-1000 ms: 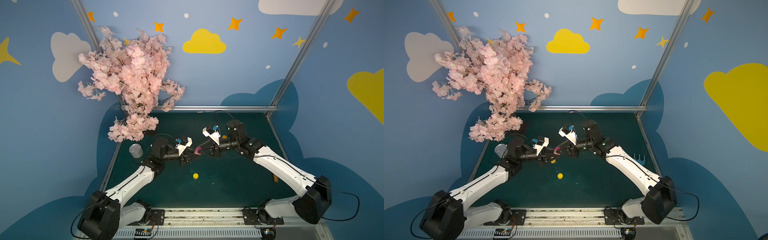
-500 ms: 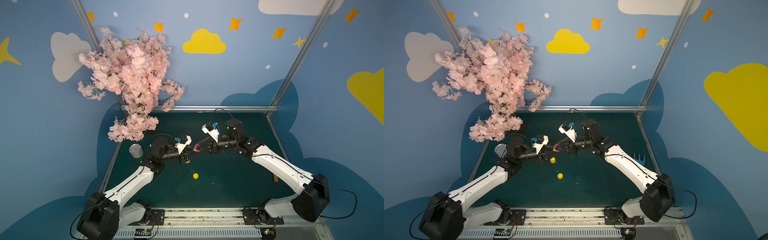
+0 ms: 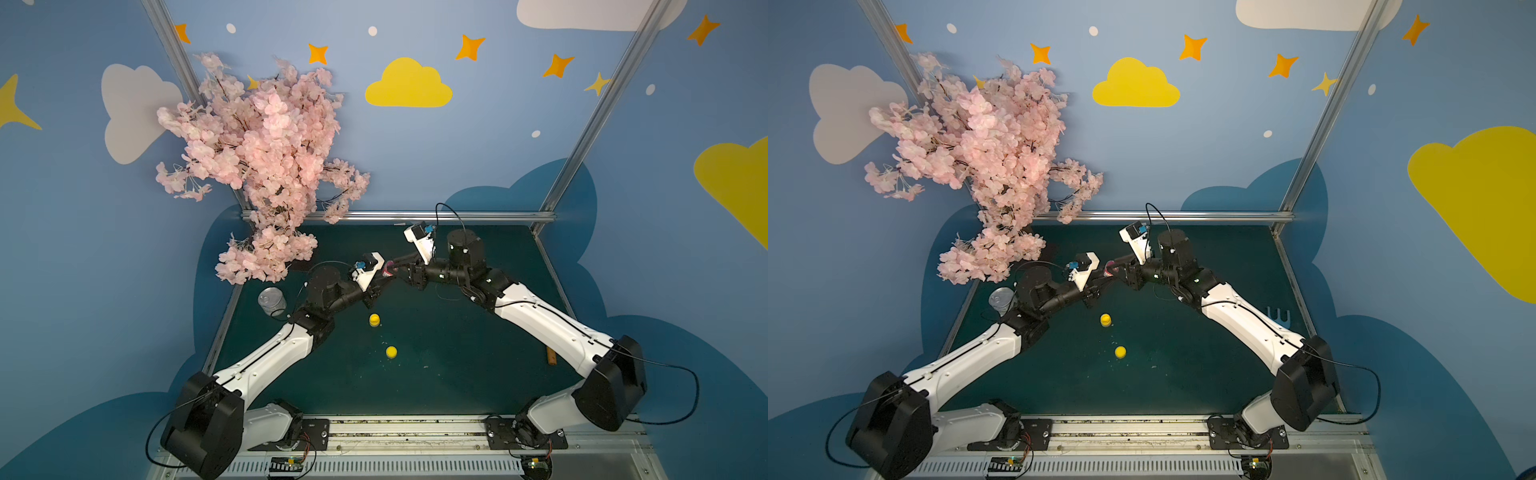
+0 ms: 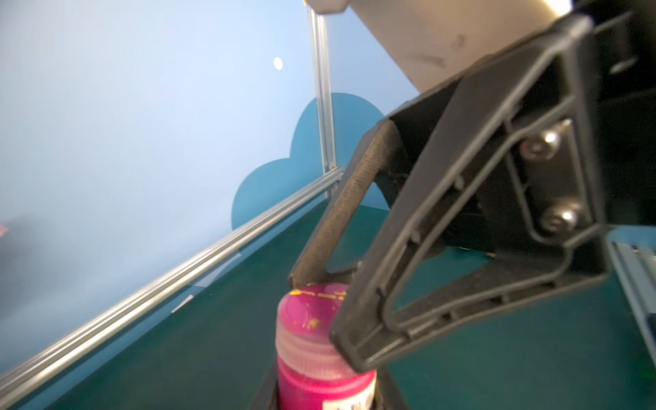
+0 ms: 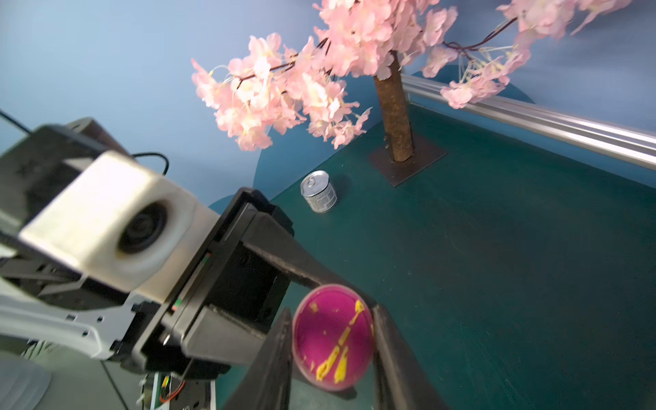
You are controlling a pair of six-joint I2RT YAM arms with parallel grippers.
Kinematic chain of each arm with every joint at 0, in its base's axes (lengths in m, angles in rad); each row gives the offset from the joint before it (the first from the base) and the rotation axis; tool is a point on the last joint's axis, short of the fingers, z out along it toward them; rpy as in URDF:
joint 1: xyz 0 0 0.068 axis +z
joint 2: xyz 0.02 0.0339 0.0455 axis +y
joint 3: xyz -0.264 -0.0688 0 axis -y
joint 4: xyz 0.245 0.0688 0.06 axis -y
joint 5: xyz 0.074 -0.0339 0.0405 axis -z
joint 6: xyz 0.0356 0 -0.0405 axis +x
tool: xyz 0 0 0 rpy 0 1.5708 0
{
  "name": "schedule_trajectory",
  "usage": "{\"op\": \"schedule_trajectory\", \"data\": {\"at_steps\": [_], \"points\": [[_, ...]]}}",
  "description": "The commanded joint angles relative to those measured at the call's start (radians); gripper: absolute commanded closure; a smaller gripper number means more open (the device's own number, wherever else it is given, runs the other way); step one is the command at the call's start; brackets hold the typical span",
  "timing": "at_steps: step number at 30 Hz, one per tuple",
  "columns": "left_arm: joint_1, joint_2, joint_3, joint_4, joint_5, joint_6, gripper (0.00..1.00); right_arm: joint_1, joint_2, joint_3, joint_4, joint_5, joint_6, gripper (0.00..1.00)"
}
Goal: Close the paint jar lid
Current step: Screw the lid onto the paint jar.
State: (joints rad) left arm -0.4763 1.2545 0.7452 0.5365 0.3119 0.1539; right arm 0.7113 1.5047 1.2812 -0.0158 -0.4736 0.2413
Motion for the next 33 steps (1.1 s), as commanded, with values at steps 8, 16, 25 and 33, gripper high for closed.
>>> {"op": "schedule_trajectory", "data": {"at_steps": [8, 16, 25, 33], "points": [[-0.074, 0.085, 0.136, 0.350, -0.380, 0.154, 0.74, 0.088, 0.113, 0.039, -0.204, 0.099, 0.182, 0.90], [-0.076, 0.111, 0.121, 0.336, -0.372, 0.103, 0.73, 0.087, 0.119, 0.050, -0.213, 0.114, 0.192, 0.75], [-0.008, 0.056, 0.020, 0.144, -0.245, -0.089, 0.73, 0.030, 0.017, -0.020, -0.230, 0.110, 0.155, 0.46], [0.080, 0.067, -0.061, 0.071, 0.011, -0.243, 0.73, -0.008, -0.148, -0.161, -0.134, 0.094, 0.093, 0.28]]}}
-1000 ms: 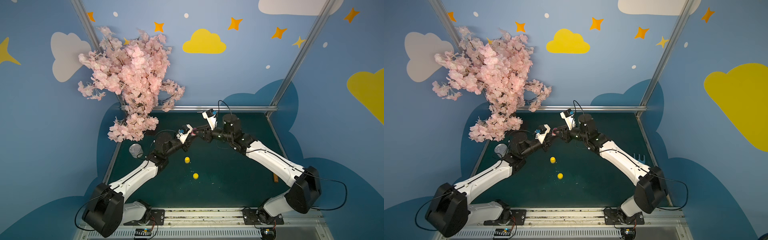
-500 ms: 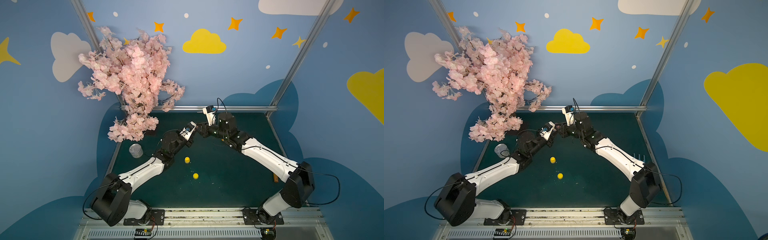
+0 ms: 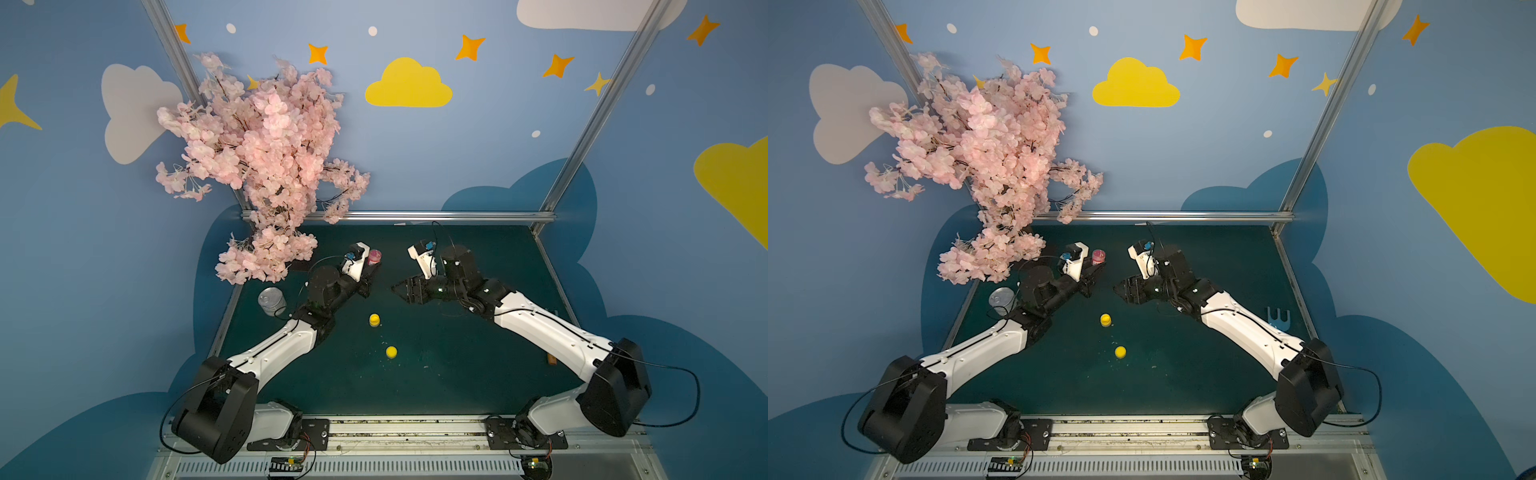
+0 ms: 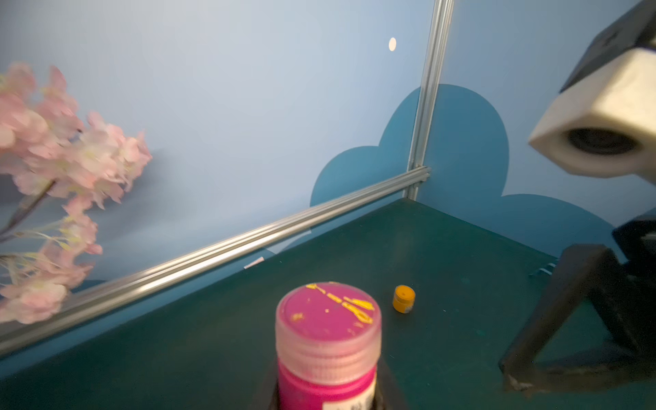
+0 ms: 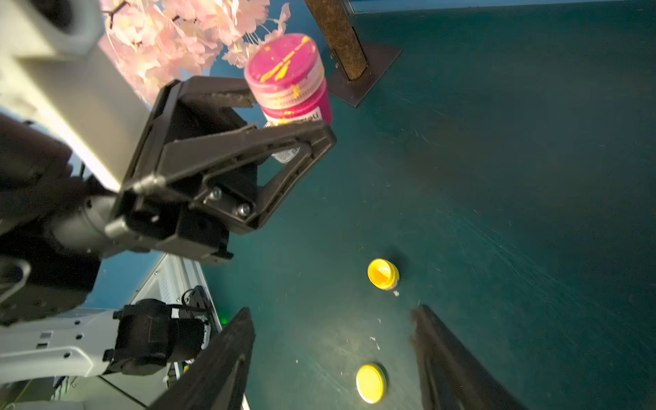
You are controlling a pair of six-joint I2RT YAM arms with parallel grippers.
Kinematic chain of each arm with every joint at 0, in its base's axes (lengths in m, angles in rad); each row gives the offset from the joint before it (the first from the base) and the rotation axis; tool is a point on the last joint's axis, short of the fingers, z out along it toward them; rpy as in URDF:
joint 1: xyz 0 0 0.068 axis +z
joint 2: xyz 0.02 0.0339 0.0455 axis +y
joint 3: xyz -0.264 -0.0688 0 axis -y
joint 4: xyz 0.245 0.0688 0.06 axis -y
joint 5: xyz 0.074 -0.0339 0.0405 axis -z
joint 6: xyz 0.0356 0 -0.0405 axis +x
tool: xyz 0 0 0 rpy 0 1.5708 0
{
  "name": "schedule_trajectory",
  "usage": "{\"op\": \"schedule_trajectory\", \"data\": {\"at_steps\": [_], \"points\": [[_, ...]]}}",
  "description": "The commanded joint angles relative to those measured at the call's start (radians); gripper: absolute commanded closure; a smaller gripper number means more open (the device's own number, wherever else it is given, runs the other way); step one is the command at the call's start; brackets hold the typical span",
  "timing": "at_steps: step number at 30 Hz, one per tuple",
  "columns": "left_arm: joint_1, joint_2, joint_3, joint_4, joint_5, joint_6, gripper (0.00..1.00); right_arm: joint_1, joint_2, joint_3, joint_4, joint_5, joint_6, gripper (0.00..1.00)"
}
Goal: Close the paint jar lid
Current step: Screw the lid onto the paint jar.
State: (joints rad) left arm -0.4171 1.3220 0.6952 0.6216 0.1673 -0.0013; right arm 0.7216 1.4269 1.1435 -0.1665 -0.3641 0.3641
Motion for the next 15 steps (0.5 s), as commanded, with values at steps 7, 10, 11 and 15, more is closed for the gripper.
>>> {"op": "schedule_trajectory", "data": {"at_steps": [7, 10, 11, 15], "points": [[0.049, 0.042, 0.014, 0.030, 0.763, -0.145, 0.71, -0.081, -0.187, -0.107, 0.126, -0.125, -0.256, 0.32], [0.045, 0.051, 0.037, 0.026, 0.881, -0.147, 0.71, -0.110, -0.177, -0.086, 0.137, -0.299, -0.344, 0.32], [0.045, 0.052, 0.045, 0.011, 0.898, -0.139, 0.71, -0.117, -0.165, -0.069, 0.129, -0.356, -0.363, 0.32], [0.040, 0.049, 0.070, -0.058, 0.918, -0.085, 0.71, -0.144, -0.091, -0.018, 0.170, -0.565, -0.365, 0.35]]}}
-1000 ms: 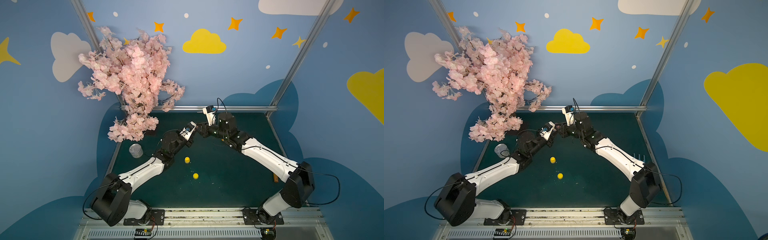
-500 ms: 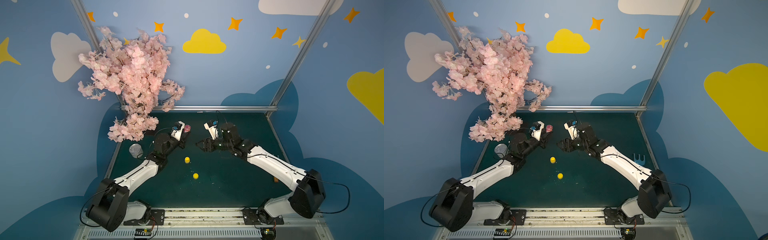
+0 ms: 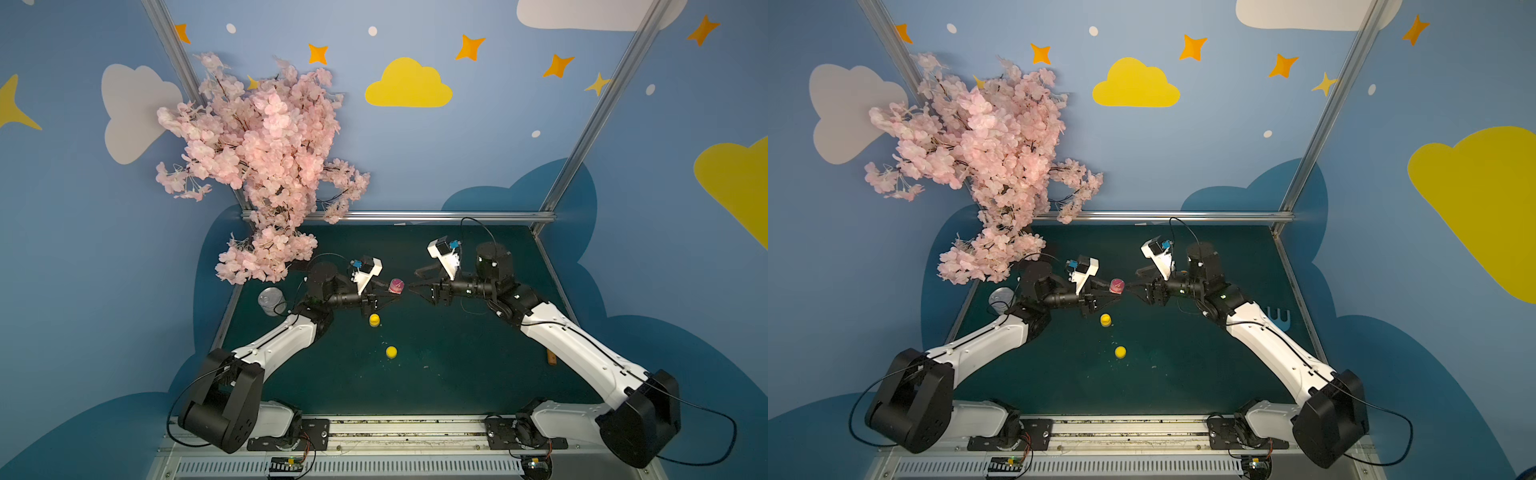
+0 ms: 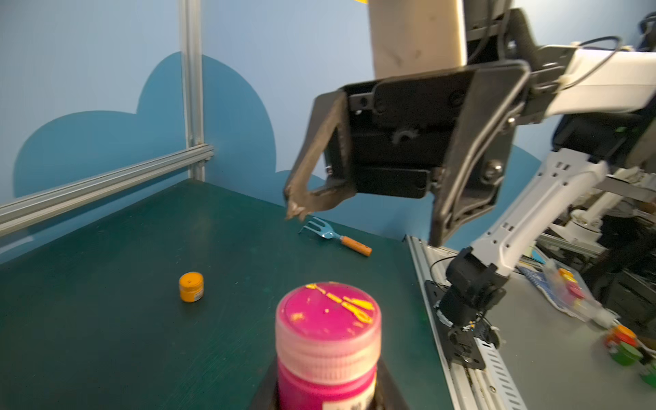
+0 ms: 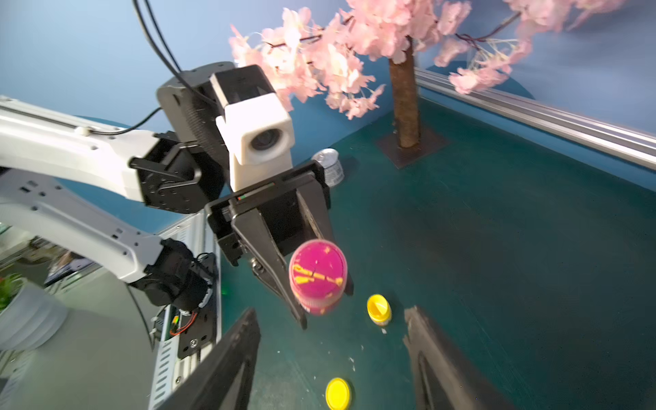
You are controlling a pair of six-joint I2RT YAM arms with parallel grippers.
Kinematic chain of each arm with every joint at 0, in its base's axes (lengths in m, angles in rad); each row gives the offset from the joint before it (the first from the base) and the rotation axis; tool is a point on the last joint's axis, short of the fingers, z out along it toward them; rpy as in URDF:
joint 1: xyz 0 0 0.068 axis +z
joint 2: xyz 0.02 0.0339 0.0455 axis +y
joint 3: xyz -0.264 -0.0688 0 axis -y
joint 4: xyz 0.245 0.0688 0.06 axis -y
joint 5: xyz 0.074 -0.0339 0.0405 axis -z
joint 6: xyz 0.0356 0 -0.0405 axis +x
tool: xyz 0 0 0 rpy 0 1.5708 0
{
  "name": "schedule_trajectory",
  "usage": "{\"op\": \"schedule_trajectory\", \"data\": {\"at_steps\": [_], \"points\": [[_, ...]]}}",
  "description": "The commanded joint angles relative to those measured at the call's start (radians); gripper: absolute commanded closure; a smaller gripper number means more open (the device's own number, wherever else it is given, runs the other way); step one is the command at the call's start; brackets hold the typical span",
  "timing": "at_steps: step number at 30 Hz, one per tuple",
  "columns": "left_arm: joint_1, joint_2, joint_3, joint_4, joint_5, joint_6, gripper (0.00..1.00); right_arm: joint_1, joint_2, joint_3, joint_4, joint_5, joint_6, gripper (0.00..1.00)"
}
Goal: Close the paint jar lid
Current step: Screw the lid onto the paint jar.
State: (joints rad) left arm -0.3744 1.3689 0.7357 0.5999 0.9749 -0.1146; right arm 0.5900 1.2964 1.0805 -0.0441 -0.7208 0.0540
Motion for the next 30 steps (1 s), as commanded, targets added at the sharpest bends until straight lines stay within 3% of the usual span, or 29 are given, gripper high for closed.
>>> {"op": "schedule_trajectory", "data": {"at_steps": [1, 7, 10, 30], "points": [[-0.002, 0.001, 0.031, -0.033, 0.111, 0.029, 0.71, -0.015, 0.060, 0.058, 0.050, -0.240, -0.050, 0.35], [-0.004, -0.002, 0.037, -0.030, 0.117, 0.031, 0.71, -0.018, 0.173, 0.152, 0.047, -0.454, -0.033, 0.38], [-0.006, -0.003, 0.037, -0.028, 0.113, 0.032, 0.71, -0.016, 0.212, 0.182, 0.038, -0.497, -0.027, 0.43], [-0.006, -0.025, 0.056, -0.035, 0.106, 0.031, 0.71, 0.008, 0.240, 0.162, -0.002, -0.367, -0.088, 0.46]]}}
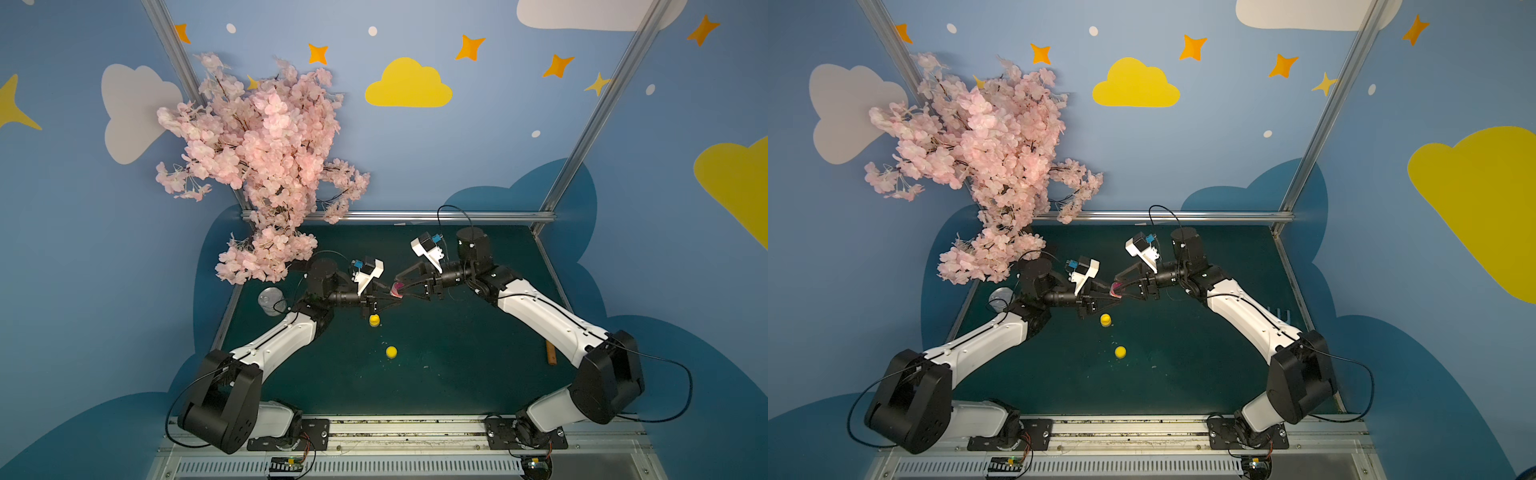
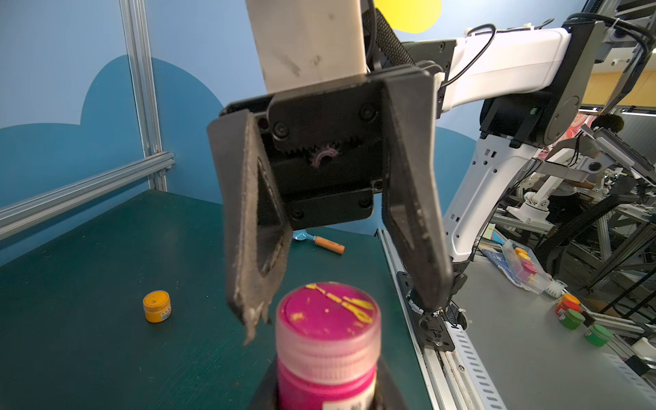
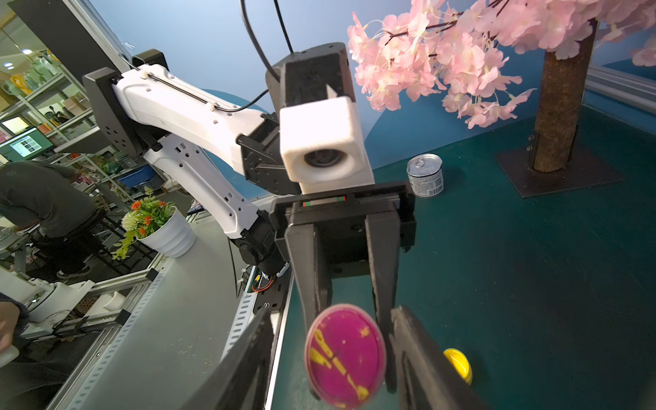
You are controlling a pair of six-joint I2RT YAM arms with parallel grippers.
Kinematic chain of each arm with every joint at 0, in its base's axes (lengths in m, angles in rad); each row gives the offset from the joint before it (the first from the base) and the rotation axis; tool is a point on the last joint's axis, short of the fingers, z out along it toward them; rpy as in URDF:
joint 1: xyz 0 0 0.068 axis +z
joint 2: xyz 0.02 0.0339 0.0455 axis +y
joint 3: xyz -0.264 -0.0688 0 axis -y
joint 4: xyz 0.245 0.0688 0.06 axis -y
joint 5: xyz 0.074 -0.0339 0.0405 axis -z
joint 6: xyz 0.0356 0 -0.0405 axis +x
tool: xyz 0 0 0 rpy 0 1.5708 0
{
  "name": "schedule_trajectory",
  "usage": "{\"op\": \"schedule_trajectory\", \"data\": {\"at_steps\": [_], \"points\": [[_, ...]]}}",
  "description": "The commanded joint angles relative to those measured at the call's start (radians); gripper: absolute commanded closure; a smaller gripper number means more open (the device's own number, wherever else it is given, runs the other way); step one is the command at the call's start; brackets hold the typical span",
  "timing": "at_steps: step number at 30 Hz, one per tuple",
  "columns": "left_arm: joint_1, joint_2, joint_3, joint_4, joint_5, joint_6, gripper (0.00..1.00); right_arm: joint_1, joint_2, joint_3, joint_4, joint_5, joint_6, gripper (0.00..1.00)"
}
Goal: Close the paint jar lid
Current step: Screw the lid onto the paint jar.
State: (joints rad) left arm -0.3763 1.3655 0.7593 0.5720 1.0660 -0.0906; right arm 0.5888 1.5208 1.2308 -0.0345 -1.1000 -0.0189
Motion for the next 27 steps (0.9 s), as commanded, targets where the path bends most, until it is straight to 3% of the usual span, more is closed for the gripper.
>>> {"op": "schedule_trajectory", "data": {"at_steps": [1, 8, 12, 15, 22, 27], "points": [[-0.003, -0.022, 0.034, -0.010, 0.014, 0.008, 0.71, 0.011, 0.018, 0.013, -0.012, 0.011, -0.017, 0.46], [-0.003, -0.025, 0.040, -0.019, 0.006, 0.015, 0.71, 0.023, 0.021, 0.013, -0.027, 0.005, -0.032, 0.54], [-0.003, -0.024, 0.043, -0.023, 0.006, 0.015, 0.71, 0.025, 0.016, 0.010, -0.027, 0.021, -0.033, 0.67], [-0.002, -0.023, 0.046, -0.030, 0.006, 0.018, 0.71, 0.025, 0.010, 0.006, -0.019, 0.033, -0.028, 0.71], [-0.003, -0.023, 0.047, -0.032, 0.005, 0.017, 0.71, 0.025, -0.004, 0.001, -0.016, 0.045, -0.020, 0.50], [-0.004, -0.022, 0.049, -0.037, 0.005, 0.019, 0.71, 0.019, -0.025, -0.007, -0.012, 0.053, -0.019, 0.48]]}}
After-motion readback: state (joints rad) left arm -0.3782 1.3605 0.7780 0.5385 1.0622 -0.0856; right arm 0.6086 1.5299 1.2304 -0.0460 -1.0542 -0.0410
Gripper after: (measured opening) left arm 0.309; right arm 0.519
